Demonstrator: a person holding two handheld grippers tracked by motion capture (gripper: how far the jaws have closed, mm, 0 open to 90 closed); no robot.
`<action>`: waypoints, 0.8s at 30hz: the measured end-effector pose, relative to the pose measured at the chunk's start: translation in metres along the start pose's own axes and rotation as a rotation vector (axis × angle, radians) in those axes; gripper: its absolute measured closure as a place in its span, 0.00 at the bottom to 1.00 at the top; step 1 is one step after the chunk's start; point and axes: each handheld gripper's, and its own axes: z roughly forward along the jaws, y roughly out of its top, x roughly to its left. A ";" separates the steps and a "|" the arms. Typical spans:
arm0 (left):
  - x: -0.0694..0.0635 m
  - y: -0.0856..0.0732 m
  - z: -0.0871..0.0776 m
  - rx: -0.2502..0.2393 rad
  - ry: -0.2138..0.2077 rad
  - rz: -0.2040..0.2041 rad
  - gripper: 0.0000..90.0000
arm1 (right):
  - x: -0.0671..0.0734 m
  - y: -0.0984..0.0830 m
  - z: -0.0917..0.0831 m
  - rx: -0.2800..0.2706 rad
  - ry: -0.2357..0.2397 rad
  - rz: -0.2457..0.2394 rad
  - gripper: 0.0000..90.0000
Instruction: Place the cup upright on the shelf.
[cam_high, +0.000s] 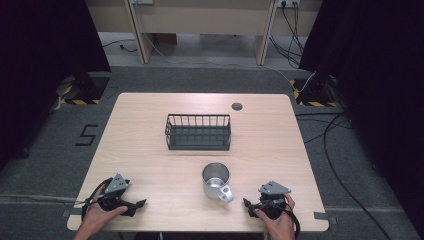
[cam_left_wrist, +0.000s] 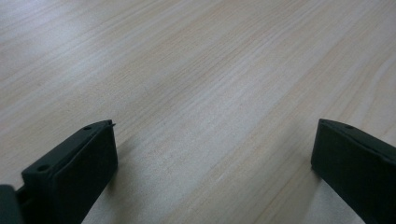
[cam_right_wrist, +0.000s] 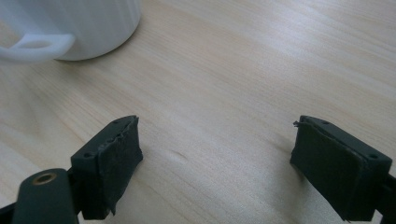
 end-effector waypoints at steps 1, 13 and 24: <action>0.000 0.000 0.000 0.000 0.000 0.000 0.00 | 0.000 0.000 0.000 -0.001 0.003 -0.007 0.17; 0.000 0.000 0.001 -0.002 0.000 0.001 0.00 | 0.014 0.005 -0.020 -0.120 0.032 -0.042 0.19; 0.000 0.000 0.001 -0.002 0.000 0.001 0.00 | 0.040 0.013 -0.035 -0.183 0.094 -0.097 0.19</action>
